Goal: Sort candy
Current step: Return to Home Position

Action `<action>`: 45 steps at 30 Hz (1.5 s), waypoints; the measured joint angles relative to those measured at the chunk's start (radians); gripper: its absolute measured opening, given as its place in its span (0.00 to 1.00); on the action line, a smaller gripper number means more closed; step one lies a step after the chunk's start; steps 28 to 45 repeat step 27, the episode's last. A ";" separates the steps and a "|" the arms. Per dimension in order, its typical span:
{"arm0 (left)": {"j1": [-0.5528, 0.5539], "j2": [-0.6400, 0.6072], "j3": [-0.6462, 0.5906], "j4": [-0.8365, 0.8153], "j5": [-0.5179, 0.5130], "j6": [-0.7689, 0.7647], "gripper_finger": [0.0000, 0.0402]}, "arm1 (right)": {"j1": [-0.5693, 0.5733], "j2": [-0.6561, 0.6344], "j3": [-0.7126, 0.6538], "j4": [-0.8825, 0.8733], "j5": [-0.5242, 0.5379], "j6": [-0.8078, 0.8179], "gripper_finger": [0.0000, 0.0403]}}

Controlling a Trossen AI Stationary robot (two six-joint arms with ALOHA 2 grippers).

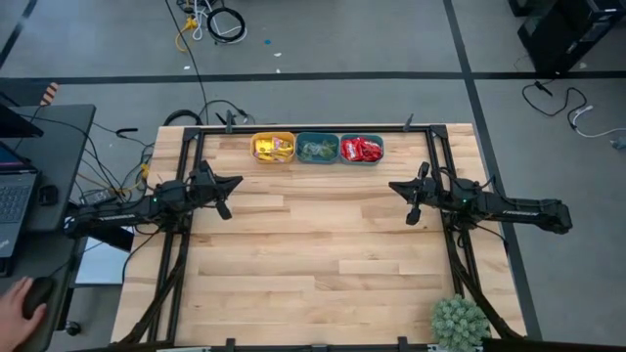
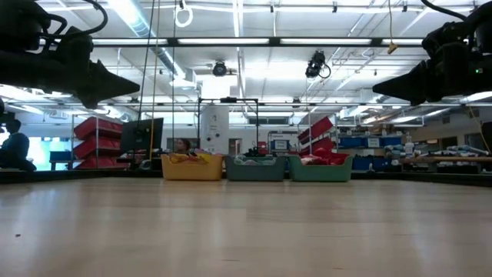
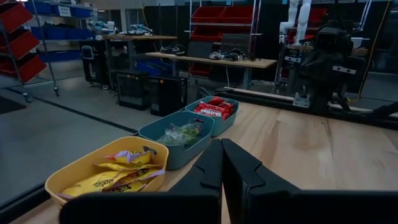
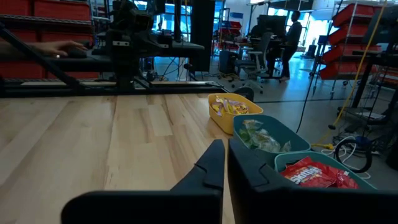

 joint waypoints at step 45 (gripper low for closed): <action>0.000 0.000 0.000 0.000 0.000 0.000 0.01 | 0.000 0.000 0.000 0.000 0.000 0.000 0.02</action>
